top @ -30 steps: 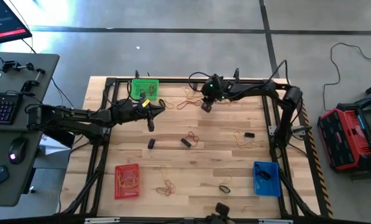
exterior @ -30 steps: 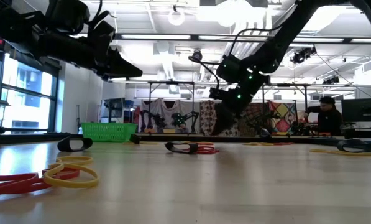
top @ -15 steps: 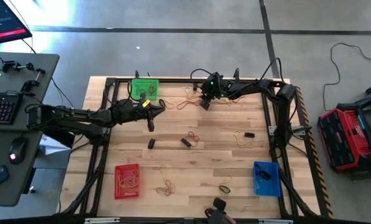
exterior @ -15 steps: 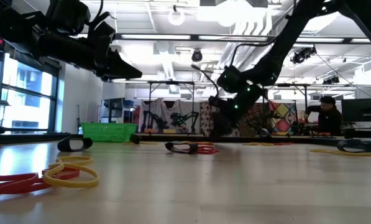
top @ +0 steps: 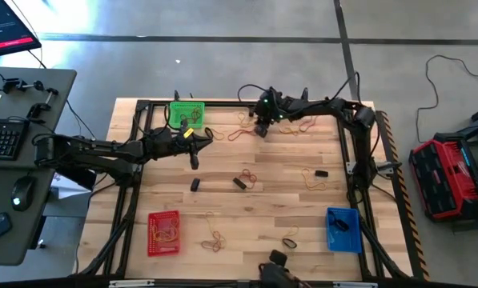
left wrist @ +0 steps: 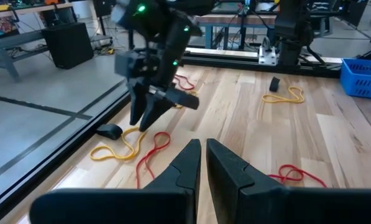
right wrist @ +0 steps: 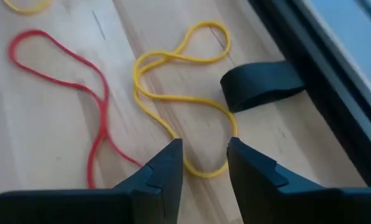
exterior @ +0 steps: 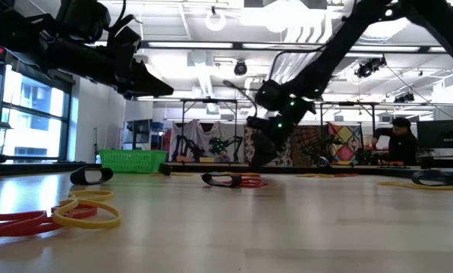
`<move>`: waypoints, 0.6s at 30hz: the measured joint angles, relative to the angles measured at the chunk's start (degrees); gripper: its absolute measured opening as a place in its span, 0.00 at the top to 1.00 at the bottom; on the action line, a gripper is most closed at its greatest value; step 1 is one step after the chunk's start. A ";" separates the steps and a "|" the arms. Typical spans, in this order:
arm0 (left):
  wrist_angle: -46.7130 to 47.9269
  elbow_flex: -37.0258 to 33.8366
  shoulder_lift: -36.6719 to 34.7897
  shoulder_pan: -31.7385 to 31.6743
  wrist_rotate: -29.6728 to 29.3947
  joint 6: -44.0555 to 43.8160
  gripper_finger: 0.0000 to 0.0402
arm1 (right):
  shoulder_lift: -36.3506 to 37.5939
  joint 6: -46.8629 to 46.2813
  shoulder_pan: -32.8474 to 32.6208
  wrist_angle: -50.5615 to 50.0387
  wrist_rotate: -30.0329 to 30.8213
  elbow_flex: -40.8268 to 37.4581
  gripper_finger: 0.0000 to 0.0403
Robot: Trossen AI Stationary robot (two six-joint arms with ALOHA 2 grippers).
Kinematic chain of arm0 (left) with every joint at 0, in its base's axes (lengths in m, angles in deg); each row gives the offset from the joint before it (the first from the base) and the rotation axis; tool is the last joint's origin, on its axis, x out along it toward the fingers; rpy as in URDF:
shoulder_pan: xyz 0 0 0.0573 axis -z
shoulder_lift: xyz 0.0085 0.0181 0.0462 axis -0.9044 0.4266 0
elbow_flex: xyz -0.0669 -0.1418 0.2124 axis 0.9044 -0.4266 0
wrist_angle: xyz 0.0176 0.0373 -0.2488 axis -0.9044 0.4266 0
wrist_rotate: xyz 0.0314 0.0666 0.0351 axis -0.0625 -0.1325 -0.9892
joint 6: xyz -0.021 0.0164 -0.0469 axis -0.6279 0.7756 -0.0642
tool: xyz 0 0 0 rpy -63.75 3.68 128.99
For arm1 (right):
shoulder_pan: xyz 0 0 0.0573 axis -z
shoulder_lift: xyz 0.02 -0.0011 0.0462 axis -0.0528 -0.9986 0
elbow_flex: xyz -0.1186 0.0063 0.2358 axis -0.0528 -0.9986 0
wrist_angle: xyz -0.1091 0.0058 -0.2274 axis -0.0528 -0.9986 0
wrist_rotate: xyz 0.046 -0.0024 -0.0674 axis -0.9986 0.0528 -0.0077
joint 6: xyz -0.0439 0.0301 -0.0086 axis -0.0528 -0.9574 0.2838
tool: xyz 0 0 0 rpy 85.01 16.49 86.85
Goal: Sort rubber bands into baskets
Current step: Put the yellow rubber band into the red bin
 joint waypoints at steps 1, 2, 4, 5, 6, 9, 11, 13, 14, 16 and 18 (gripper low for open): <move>0.00 0.00 0.00 0.00 0.01 0.00 0.96 | -1.22 0.10 0.00 -1.72 0.09 1.81 0.72; 0.01 0.00 0.00 0.00 0.01 0.01 0.96 | -2.45 0.47 0.00 -3.27 0.13 3.58 0.72; 0.09 0.00 0.00 0.00 0.00 0.00 0.96 | -4.69 1.73 0.00 -7.81 0.33 7.61 0.72; 0.15 0.01 0.00 0.00 0.02 0.00 0.96 | -5.56 2.07 0.00 -10.39 0.47 9.62 0.72; 0.28 0.01 0.00 0.00 0.02 0.00 0.96 | -6.31 2.24 0.00 -12.61 0.57 11.34 0.72; 0.56 0.00 0.00 0.00 0.02 0.00 0.96 | -8.33 3.50 -0.10 -17.70 0.59 15.66 0.73; 0.56 0.00 0.00 -0.02 0.02 0.01 0.96 | -9.10 4.61 -0.25 -19.59 0.46 17.32 0.76; 0.55 0.00 0.00 -0.02 0.02 0.00 0.96 | -9.40 5.91 -0.33 -20.80 0.29 18.18 0.83; 0.55 0.00 0.00 0.00 0.04 0.00 0.96 | -9.45 6.27 -0.33 -21.44 0.00 18.46 0.88; 0.55 0.00 0.00 -0.02 0.02 0.00 0.96 | -9.52 6.74 -0.33 -22.69 -0.33 18.94 0.96; 0.55 0.00 0.00 0.01 0.06 0.00 0.96 | -9.66 7.30 -0.39 -25.07 -0.37 20.02 0.98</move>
